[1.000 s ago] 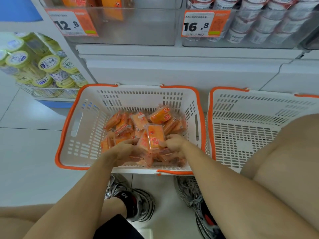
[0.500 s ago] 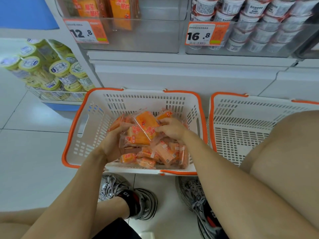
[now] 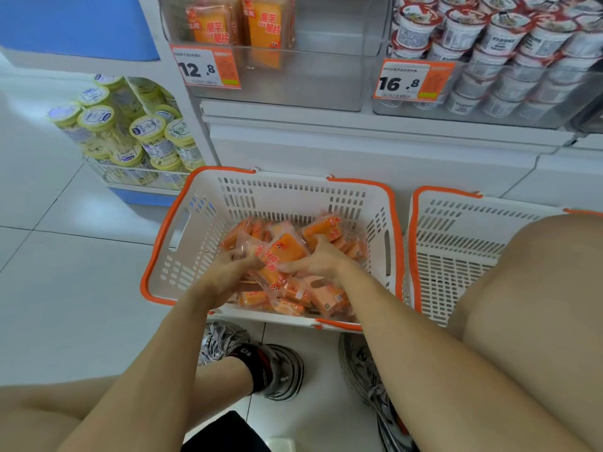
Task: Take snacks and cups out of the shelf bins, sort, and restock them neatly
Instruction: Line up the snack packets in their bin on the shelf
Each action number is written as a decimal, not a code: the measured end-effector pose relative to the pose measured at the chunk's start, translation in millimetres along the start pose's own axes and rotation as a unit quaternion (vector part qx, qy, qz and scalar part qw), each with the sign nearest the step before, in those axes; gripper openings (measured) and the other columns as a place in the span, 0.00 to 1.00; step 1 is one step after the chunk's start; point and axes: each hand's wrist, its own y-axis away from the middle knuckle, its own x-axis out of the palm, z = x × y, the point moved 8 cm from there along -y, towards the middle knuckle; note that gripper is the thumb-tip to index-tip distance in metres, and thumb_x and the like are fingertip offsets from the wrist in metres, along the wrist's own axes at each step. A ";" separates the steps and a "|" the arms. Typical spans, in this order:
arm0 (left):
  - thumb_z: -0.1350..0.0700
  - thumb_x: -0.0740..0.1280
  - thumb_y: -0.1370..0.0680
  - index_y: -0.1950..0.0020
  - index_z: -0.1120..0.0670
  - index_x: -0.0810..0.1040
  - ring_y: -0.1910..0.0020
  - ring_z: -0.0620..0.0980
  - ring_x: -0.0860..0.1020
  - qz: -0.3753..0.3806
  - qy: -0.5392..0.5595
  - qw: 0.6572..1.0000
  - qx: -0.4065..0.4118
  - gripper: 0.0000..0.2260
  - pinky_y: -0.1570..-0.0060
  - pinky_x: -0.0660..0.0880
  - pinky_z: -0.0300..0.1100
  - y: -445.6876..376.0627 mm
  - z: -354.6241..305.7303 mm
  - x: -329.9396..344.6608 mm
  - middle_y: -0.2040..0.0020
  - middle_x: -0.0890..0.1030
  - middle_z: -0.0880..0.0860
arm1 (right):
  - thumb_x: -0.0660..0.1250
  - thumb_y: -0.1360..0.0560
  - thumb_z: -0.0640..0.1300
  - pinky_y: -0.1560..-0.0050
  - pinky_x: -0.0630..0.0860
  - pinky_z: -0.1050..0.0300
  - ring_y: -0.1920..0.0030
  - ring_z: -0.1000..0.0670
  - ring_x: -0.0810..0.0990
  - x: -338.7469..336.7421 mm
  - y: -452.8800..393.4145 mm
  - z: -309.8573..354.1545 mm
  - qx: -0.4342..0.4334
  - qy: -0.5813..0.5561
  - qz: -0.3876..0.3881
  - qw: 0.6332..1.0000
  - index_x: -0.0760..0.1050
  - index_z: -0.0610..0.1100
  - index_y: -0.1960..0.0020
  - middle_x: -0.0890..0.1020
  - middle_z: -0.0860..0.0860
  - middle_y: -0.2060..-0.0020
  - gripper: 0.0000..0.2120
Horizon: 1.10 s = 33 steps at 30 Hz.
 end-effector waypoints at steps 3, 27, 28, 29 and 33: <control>0.64 0.67 0.22 0.47 0.64 0.78 0.59 0.55 0.85 0.016 -0.021 0.999 -0.025 0.06 0.61 0.82 0.45 6.5 -1.1 -0.5 0.55 0.85 0.61 | 0.83 0.35 0.44 0.45 0.82 0.44 0.32 0.43 0.75 -2.3 -3.3 13.8 -0.094 -0.003 0.002 0.996 0.56 0.55 0.20 0.66 0.47 0.25 0.52; 0.48 0.72 0.25 0.45 0.56 0.81 0.58 0.53 0.85 -0.035 0.085 0.992 0.086 0.15 0.62 0.80 0.41 -41.4 -3.0 16.1 0.55 0.85 0.55 | 0.71 0.30 0.69 0.38 0.79 0.44 0.45 0.49 0.84 22.9 -30.5 -24.4 -0.035 -0.172 0.000 0.984 0.81 0.52 0.41 0.86 0.53 0.48 0.26; 0.48 0.71 0.24 0.45 0.57 0.80 0.57 0.53 0.85 -0.041 0.080 0.992 0.083 0.15 0.62 0.80 0.41 -45.9 -0.2 17.9 0.55 0.86 0.54 | 0.70 0.30 0.69 0.39 0.79 0.46 0.46 0.49 0.85 24.0 -32.9 -24.0 -0.031 -0.159 0.002 0.987 0.81 0.53 0.42 0.86 0.54 0.48 0.25; 0.47 0.71 0.24 0.45 0.59 0.79 0.59 0.52 0.84 -0.052 0.080 0.992 0.084 0.17 0.64 0.80 0.41 -50.1 2.7 16.3 0.57 0.85 0.54 | 0.69 0.29 0.69 0.42 0.80 0.47 0.47 0.49 0.85 25.2 -32.9 -21.1 -0.025 -0.137 0.013 0.990 0.81 0.55 0.43 0.86 0.54 0.49 0.23; 0.35 0.77 0.35 0.42 0.63 0.77 0.56 0.64 0.83 -0.129 0.097 0.986 0.052 0.36 0.56 0.81 0.64 -63.9 24.5 -8.7 0.53 0.83 0.64 | 0.77 0.30 0.60 0.49 0.81 0.53 0.52 0.50 0.85 12.5 -40.6 -11.6 -0.024 0.016 0.040 0.999 0.82 0.50 0.46 0.86 0.56 0.52 0.19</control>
